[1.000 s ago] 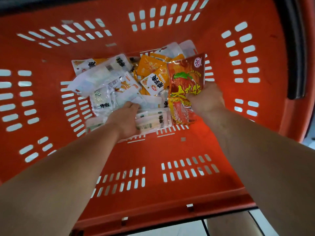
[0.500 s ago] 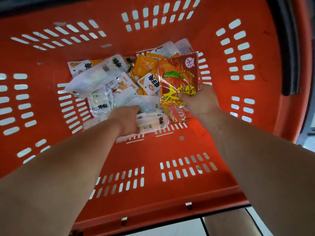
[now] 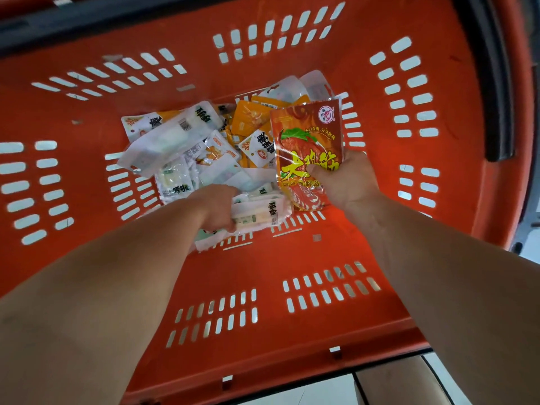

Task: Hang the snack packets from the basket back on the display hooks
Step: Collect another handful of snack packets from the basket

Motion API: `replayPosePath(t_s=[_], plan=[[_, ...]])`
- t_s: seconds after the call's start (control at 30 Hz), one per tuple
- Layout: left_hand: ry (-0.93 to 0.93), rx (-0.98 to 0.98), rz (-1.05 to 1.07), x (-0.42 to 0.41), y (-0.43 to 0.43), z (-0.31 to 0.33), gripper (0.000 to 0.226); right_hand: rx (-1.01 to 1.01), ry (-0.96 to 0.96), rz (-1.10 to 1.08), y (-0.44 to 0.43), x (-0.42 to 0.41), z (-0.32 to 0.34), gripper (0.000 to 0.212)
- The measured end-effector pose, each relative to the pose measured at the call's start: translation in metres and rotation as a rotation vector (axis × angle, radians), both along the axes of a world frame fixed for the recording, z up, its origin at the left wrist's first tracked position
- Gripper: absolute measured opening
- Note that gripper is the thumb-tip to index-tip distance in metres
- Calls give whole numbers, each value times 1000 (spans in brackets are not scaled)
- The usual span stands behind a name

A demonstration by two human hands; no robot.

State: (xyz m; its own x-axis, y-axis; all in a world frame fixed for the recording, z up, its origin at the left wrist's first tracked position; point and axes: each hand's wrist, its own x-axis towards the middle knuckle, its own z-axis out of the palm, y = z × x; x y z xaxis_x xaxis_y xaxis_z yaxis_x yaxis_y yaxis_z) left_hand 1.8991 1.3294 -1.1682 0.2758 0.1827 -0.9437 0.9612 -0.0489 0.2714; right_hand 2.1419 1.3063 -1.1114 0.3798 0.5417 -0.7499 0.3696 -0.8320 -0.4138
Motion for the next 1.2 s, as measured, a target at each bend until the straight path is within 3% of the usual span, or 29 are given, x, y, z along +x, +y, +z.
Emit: replayPosePath(t_s=[0.13, 0.37, 0.8, 1.1, 1.2], plan=[[-22, -64, 99, -5, -9, -8, 99, -17, -31, 25, 2, 3, -6, 34], [-74, -89, 347, -14, -22, 4, 54, -21, -60, 56, 7, 0, -8, 42], [-37, 42, 1158, -35, 4, 113, 41, 82, 29, 71, 23, -12, 74, 13], [-55, -108, 1242, -24, -6, 252, 46, -26, 156, 88, 21, -3, 191, 25], [-84, -114, 1220, -19, -11, 307, 46, -28, 188, 56, 16, 1, 244, 19]])
